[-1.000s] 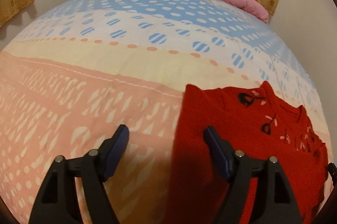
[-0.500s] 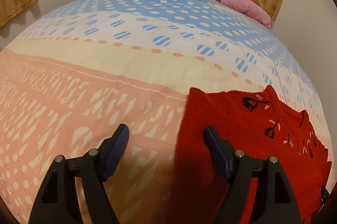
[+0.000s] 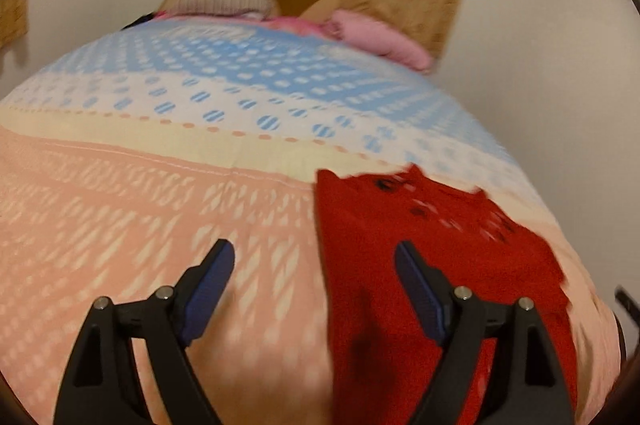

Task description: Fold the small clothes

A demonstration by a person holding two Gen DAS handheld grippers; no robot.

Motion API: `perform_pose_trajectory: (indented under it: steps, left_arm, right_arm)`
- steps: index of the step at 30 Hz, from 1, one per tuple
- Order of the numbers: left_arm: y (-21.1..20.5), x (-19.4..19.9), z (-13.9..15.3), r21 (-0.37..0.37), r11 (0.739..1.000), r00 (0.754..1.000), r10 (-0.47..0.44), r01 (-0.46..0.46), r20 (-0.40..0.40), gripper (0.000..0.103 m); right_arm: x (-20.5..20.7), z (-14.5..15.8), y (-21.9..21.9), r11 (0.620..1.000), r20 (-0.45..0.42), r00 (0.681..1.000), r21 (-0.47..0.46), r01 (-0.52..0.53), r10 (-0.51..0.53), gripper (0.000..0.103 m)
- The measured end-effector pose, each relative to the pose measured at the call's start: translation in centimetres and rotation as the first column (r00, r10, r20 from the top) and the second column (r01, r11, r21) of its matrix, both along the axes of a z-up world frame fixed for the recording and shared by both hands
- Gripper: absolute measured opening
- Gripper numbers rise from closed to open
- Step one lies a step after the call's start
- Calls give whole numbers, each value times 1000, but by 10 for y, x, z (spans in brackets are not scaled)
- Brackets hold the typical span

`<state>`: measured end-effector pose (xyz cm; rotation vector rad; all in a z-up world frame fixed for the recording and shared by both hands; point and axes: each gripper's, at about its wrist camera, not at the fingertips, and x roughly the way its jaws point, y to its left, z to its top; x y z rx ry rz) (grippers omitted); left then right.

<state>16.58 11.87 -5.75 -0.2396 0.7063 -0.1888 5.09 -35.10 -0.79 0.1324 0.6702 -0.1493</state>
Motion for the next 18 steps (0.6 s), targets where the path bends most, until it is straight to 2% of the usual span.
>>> perform_pose_trajectory:
  steps: [3,6,11,14,16,17,18]
  left_arm:
    - [19,-51,10,-15,998,997,-66,67,38,84]
    - [32,-90,12,-26,991,991,-130,131,44,84]
    - [33,-145,12,-11,965,964,-263,263,30,84]
    - [28,-174,14,-22,932,931,-362,363,42,86]
    - [22,-193,12,-38,899,900,-434,435,41,87]
    - [20,-200,12,-41,887,888,-459,460,38,87]
    - [15,-207,9,-38,871,872,-489,490,30,89]
  right_arm:
    - [-39,17,2,998,26,1000,-57,-1,2,34]
    - [-76,31,-1,998,36,999,-64,-24,26,34]
    - [-126,44,-4,994,54,992,-2,-111,111,34]
    - [-146,45,-1,983,43,982,19,-183,182,34]
    - [-160,42,4,972,30,972,31,-233,232,36]
    - [-165,39,6,965,22,966,46,-257,257,39]
    - [-168,34,8,961,15,963,57,-271,270,49]
